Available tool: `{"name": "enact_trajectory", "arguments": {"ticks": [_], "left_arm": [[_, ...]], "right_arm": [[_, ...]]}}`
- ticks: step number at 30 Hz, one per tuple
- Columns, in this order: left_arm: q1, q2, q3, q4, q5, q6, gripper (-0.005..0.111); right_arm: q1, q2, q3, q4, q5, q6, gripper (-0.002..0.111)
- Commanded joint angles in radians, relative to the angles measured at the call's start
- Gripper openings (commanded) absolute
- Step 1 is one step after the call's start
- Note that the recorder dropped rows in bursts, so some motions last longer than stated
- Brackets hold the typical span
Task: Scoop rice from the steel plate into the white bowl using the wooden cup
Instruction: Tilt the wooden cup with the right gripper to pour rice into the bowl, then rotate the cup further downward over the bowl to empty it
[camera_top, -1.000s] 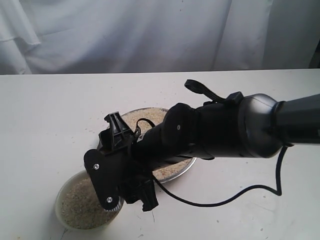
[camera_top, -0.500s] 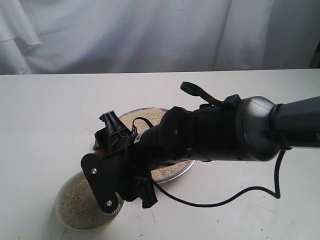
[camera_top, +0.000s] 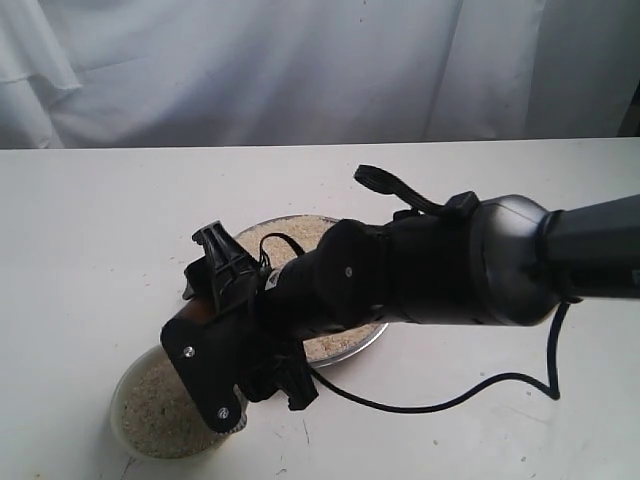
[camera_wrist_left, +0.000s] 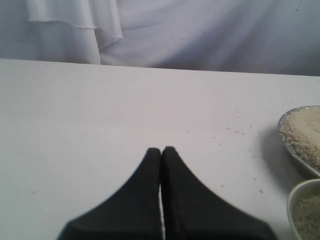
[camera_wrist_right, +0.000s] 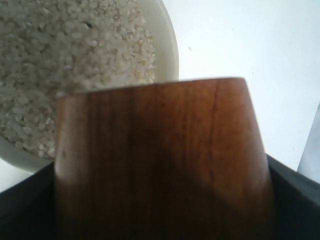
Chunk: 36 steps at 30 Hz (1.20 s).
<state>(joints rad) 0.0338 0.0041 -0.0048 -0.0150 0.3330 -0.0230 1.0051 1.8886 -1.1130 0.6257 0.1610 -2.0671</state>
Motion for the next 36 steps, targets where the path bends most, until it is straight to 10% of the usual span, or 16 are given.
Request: {"name": "enact_trajectory", "arguments": {"ticks": [1, 36], "left_arm": [[-0.003, -0.004, 0.005, 0.001, -0.014, -0.001, 0.000], [-0.003, -0.004, 0.005, 0.001, -0.014, -0.001, 0.000]], "right_arm": [[0.012, -0.011, 0.000, -0.019, -0.028, -0.004, 0.000], [0.032, -0.011, 0.000, -0.136, -0.088, -0.044, 0.000]]}}
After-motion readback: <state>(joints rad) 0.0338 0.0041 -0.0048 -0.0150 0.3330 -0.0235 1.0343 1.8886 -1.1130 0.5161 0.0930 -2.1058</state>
